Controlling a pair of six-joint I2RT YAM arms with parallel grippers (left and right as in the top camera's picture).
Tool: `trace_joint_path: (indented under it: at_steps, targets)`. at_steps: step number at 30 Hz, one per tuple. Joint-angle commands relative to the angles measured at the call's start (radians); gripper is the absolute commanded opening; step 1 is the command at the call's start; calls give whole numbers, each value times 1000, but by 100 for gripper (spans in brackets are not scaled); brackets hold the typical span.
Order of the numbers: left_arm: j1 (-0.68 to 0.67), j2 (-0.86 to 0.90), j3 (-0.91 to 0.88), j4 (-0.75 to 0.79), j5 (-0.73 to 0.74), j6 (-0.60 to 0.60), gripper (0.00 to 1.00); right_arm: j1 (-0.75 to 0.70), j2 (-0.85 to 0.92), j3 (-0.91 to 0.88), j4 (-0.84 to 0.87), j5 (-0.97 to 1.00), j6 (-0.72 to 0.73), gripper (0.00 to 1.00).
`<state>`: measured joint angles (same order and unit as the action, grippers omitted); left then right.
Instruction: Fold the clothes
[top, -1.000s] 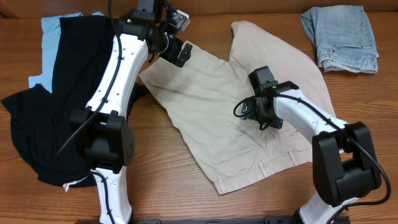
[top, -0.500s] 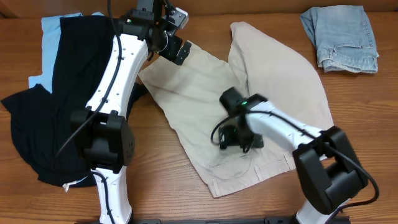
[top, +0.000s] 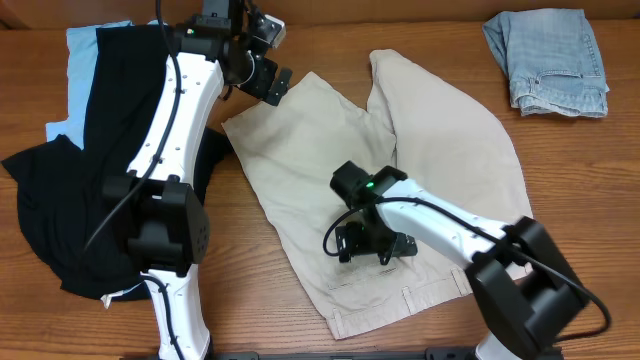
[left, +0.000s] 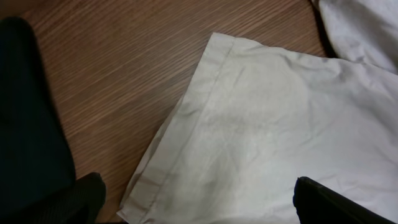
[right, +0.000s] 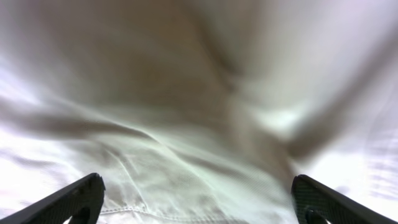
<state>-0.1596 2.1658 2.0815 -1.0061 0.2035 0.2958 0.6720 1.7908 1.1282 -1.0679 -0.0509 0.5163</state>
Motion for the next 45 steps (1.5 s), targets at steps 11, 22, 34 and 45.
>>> trace_joint_path:
  at_steps: [11, 22, 34, 45]
  targets:
    - [-11, 0, 6, -11, 6, 19, 100, -381, -65, 56, 358, 183, -80, 100]
    - [-11, 0, 6, -11, 6, 18, 100, -390, 72, 56, 362, 135, -176, 100]
    - [-11, 0, 6, -12, 6, 18, 100, -221, 119, 56, 172, 19, -282, 100]
    - [-8, 0, 6, -42, -51, 18, 100, 24, 77, 84, 9, -18, -121, 100]
